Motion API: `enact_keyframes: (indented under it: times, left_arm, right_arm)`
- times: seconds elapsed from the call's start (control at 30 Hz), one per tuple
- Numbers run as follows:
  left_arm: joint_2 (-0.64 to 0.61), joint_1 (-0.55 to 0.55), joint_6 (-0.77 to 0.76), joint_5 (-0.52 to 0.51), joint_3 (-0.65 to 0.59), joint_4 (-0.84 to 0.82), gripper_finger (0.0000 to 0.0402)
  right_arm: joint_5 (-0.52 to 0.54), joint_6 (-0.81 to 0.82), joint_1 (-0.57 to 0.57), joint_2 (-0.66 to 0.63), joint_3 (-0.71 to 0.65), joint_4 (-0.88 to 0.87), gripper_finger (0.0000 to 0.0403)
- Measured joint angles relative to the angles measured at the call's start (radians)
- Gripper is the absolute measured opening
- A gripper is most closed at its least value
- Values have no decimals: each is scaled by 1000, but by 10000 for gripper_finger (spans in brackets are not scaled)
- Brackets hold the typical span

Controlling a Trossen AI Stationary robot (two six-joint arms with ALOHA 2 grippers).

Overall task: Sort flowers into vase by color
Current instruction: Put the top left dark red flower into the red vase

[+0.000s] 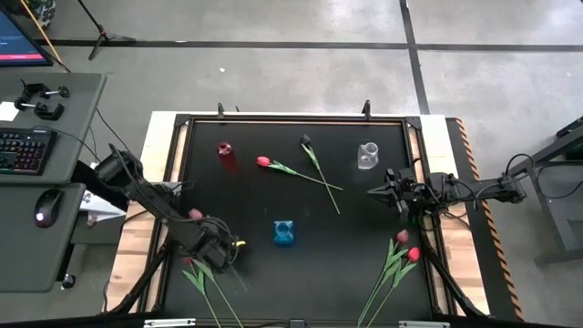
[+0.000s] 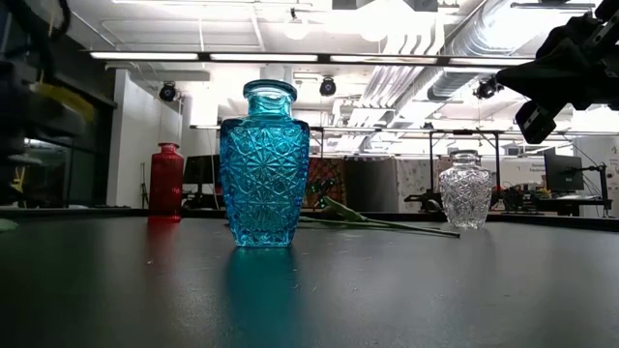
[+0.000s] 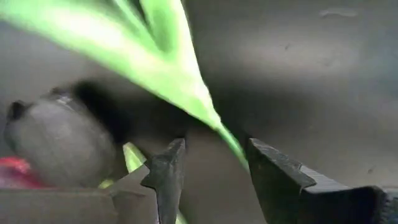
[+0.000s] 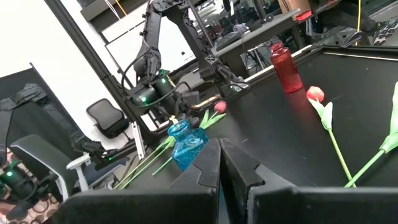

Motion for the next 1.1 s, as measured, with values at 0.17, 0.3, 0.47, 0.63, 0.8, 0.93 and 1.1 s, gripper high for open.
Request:
enact_keyframes:
  times: [0.17,0.3,0.47,0.63,0.8,0.93,1.1]
  left_arm:
    - [14,17,1,4,1,2,160]
    - [-6,16,1,-2,-2,-7,160]
    - [4,15,1,-7,-1,-8,157]
    - [16,16,86,-22,-1,2,90]
    - [-19,20,180,-161,-8,-23,11]
    - [-122,44,285,-253,-7,-89,3]
    - [-341,82,500,-463,-6,-109,1]
  right_arm:
    - [0,0,0,0,0,0,0]
    - [0,0,0,0,0,0,0]
    - [0,0,0,0,0,0,0]
    - [0,0,0,0,0,0,0]
    - [0,0,0,0,0,0,0]
    - [0,0,0,0,0,0,0]
    - [0,0,0,0,0,0,0]
